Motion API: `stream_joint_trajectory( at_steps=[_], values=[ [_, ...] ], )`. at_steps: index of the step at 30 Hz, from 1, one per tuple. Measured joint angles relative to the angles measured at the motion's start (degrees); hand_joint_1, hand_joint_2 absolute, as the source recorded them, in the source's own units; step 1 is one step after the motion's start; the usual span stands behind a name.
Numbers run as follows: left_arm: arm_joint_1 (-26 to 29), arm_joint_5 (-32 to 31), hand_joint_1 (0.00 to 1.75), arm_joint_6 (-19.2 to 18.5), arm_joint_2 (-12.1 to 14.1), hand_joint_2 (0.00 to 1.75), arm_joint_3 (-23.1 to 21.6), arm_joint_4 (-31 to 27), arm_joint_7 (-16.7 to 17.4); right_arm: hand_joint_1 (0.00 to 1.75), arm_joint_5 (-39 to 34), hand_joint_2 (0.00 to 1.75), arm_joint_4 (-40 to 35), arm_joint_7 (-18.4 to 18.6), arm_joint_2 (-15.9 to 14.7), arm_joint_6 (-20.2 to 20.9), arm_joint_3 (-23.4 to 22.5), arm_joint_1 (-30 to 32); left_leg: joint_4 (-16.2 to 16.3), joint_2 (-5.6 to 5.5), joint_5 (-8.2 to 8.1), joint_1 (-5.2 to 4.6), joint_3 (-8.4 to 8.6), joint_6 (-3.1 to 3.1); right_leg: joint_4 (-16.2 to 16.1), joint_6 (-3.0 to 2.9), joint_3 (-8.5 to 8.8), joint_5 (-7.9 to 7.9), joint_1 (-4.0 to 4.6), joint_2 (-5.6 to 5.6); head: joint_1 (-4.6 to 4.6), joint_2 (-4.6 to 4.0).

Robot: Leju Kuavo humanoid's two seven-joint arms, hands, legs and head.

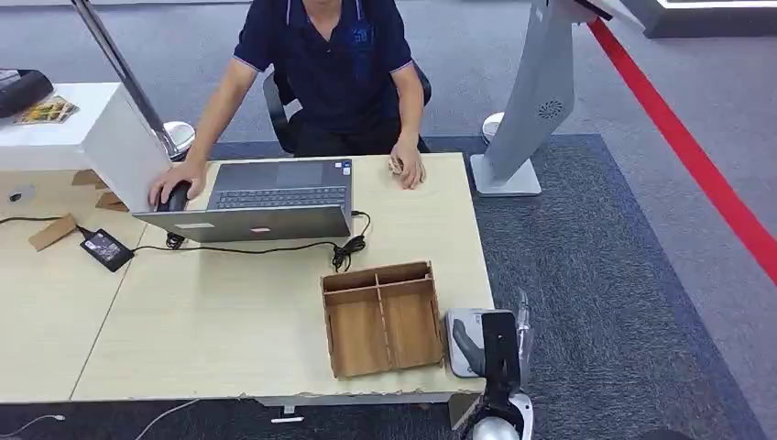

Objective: Pass the card to the sensor for recognition and then transmit it.

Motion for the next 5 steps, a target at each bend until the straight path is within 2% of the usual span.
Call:
stream_joint_trajectory(
  at_steps=[5],
  values=[
    [0.00,0.00,0.00,0.15,0.00,0.00,0.00,0.00,-0.31,0.00,0.20,1.75,-0.02,0.00,0.00,0.00,0.00,0.00,0.00,0.00,0.00,0.00,0.00,0.00,0.00,0.00,0.00,0.00,0.00,0.00,0.00,0.02]
  ],
)
